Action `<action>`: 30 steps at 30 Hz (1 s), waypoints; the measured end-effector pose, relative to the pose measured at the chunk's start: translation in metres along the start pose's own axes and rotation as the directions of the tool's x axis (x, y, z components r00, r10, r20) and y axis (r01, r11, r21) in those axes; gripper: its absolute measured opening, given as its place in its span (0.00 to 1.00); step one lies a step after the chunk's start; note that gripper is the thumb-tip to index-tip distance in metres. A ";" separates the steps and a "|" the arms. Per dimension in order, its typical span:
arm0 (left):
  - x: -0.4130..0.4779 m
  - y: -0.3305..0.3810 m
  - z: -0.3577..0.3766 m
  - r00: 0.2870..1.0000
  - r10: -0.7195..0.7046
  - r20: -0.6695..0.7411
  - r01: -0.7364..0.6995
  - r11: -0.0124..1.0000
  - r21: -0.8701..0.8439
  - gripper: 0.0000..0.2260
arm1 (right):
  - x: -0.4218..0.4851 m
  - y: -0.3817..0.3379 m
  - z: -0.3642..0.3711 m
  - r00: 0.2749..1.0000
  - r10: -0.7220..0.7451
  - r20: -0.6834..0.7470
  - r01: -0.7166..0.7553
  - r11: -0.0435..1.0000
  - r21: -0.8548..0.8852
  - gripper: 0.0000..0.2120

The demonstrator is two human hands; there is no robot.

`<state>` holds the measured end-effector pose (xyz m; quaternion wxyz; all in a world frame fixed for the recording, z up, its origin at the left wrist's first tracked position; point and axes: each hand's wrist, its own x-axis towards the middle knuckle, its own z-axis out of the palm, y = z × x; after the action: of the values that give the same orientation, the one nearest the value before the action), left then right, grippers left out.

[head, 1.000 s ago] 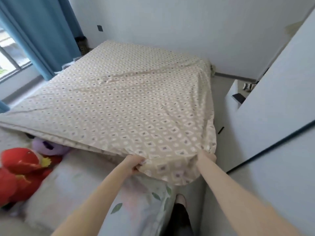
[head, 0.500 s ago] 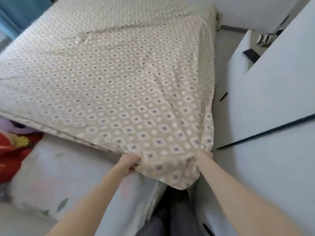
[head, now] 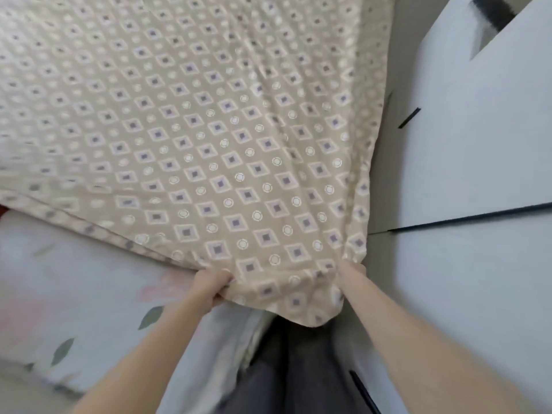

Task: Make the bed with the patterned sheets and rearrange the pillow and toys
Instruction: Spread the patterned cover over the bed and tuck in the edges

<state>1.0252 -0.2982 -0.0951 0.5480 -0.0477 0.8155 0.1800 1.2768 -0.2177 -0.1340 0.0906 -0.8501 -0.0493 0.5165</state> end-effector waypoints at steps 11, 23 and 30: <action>0.040 -0.013 0.016 0.996 -0.045 -0.073 0.044 0.999 -0.014 0.08 | 0.059 0.006 -0.002 0.997 0.063 0.033 -0.057 0.984 -0.168 0.20; 0.011 0.003 -0.029 0.987 0.057 0.150 -0.003 0.940 -0.340 0.09 | -0.056 0.033 0.057 0.636 -0.357 0.684 0.757 0.461 -0.463 0.11; 0.032 0.028 -0.072 0.998 0.065 -0.016 -0.065 0.883 -0.465 0.09 | -0.092 0.067 0.098 0.479 -0.353 0.804 0.859 -0.001 -0.513 0.25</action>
<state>0.9423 -0.2929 -0.0931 0.5144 -0.1504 0.7496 0.3884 1.1466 -0.2896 -0.1122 -0.1780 -0.4736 -0.7202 0.4747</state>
